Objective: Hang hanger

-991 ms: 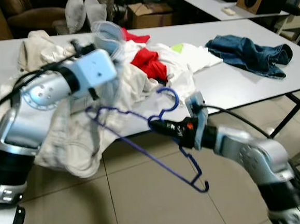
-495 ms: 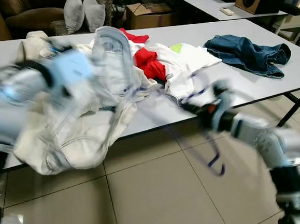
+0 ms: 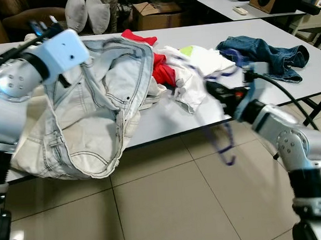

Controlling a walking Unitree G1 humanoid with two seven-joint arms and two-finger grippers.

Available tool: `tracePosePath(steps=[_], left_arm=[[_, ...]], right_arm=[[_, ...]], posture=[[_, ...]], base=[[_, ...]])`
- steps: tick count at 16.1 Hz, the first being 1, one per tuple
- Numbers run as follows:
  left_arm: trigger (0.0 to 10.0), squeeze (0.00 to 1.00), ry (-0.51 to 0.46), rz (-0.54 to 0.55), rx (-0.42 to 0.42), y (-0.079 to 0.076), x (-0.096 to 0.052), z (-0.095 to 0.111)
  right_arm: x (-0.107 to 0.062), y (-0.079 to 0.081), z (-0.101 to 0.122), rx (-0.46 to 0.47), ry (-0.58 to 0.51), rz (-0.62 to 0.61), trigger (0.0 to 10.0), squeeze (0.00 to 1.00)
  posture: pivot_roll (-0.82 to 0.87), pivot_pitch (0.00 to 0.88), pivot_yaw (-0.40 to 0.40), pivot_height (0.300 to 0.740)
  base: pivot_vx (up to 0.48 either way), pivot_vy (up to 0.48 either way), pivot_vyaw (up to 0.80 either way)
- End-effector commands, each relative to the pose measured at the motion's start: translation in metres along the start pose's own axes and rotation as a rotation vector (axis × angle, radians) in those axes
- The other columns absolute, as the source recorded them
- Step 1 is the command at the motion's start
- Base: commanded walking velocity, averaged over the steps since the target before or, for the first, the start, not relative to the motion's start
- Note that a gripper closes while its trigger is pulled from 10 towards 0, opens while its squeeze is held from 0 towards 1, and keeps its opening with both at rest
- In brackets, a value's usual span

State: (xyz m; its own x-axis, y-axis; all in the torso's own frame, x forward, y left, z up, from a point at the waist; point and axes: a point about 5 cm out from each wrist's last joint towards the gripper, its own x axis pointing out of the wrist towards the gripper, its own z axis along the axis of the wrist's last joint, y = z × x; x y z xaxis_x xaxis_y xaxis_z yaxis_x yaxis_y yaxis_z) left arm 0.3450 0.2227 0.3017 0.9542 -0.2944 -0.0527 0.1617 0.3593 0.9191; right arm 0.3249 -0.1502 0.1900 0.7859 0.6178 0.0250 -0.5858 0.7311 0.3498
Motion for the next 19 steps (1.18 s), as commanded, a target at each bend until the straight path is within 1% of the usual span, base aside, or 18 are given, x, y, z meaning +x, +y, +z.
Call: tracePosePath(steps=[1, 3, 5, 6, 8, 9, 10, 12, 14, 15, 16, 17, 18, 19], left_arm=[[0.0, 0.0, -0.029, 0.016, 0.004, 0.004, 0.002, 0.009], [0.4, 0.0, -0.018, 0.046, -0.009, 0.006, 0.004, 0.008], [0.5, 0.0, 0.007, 0.069, -0.019, 0.008, 0.007, 0.006], [0.3, 0.0, -0.036, 0.04, -0.056, 0.005, 0.011, 0.01], [0.3, 0.0, -0.067, 0.017, -0.068, 0.002, 0.013, 0.016], [0.0, 0.0, -0.083, 0.0, -0.054, -0.001, 0.017, 0.023], [0.0, 0.0, -0.086, 0.0, -0.054, -0.002, 0.017, 0.024], [0.0, 0.0, -0.151, -0.051, -0.046, -0.006, 0.02, 0.04], [0.0, 0.0, -0.184, -0.084, -0.051, -0.01, 0.02, 0.047], [0.0, 0.0, -0.184, -0.095, -0.049, -0.014, 0.021, 0.048], [0.0, 0.0, -0.174, -0.099, -0.041, -0.016, 0.022, 0.047], [0.0, 0.0, -0.176, -0.097, -0.052, -0.016, 0.021, 0.047], [0.0, 0.0, -0.206, -0.097, -0.124, -0.016, 0.019, 0.05], [0.0, 0.0, -0.219, -0.103, -0.176, -0.017, 0.017, 0.051]], right_arm=[[-0.006, 0.014, 0.002, 0.019, -0.004, 0.123, 10.0, 0.0], [-0.014, 0.024, -0.004, 0.036, 0.023, 0.191, 10.0, 0.0], [-0.021, 0.029, -0.01, 0.046, 0.046, 0.208, 10.0, 0.0], [-0.025, 0.031, -0.014, 0.076, 0.053, 0.211, 10.0, 0.0], [-0.025, 0.033, -0.017, 0.092, 0.057, 0.211, 10.0, 0.0], [-0.025, 0.04, -0.017, 0.111, 0.053, 0.243, 10.0, 0.0], [-0.025, 0.041, -0.017, 0.115, 0.052, 0.249, 10.0, 0.0], [-0.02, 0.046, -0.015, 0.137, 0.039, 0.281, 10.0, 0.0], [-0.016, 0.048, -0.014, 0.145, 0.034, 0.302, 10.0, 0.0], [-0.014, 0.049, -0.013, 0.145, 0.033, 0.31, 10.0, 0.0], [-0.014, 0.05, -0.012, 0.146, 0.031, 0.315, 10.0, 0.0], [-0.013, 0.049, -0.011, 0.145, 0.033, 0.312, 10.0, 0.0], [-0.009, 0.038, -0.02, 0.183, 0.073, 0.234, 10.0, 0.0], [-0.002, 0.029, -0.03, 0.229, 0.101, 0.17, 10.0, 0.0]], posture=[[-0.06, 0.0, -0.096, 0.74], [-0.06, 0.0, -0.094, 0.74], [-0.06, 0.0, -0.089, 0.74], [-0.07, 0.0, -0.081, 0.74], [-0.07, 0.0, -0.082, 0.74], [-0.07, 0.0, -0.082, 0.74], [-0.07, 0.0, -0.082, 0.74], [-0.05, 0.0, -0.091, 0.74], [-0.05, 0.0, -0.096, 0.74], [-0.04, 0.0, -0.102, 0.74], [-0.04, 0.0, -0.102, 0.74], [-0.04, 0.0, -0.104, 0.74], [-0.04, 0.0, -0.104, 0.74], [-0.03, 0.0, -0.106, 0.74]], base=[[0.0, 0.0, 0.0], [0.0, 0.0, 0.0], [0.0, 0.0, 0.0], [0.0, 0.0, 0.0], [0.0, 0.0, 0.0], [0.0, 0.0, 0.0], [0.0, 0.0, 0.0], [0.0, 0.0, 0.0], [0.0, 0.0, 0.0], [0.0, 0.0, 0.0], [0.0, 0.0, 0.0], [0.0, 0.0, 0.0], [0.0, 0.0, 0.0], [0.0, 0.0, 0.0]])
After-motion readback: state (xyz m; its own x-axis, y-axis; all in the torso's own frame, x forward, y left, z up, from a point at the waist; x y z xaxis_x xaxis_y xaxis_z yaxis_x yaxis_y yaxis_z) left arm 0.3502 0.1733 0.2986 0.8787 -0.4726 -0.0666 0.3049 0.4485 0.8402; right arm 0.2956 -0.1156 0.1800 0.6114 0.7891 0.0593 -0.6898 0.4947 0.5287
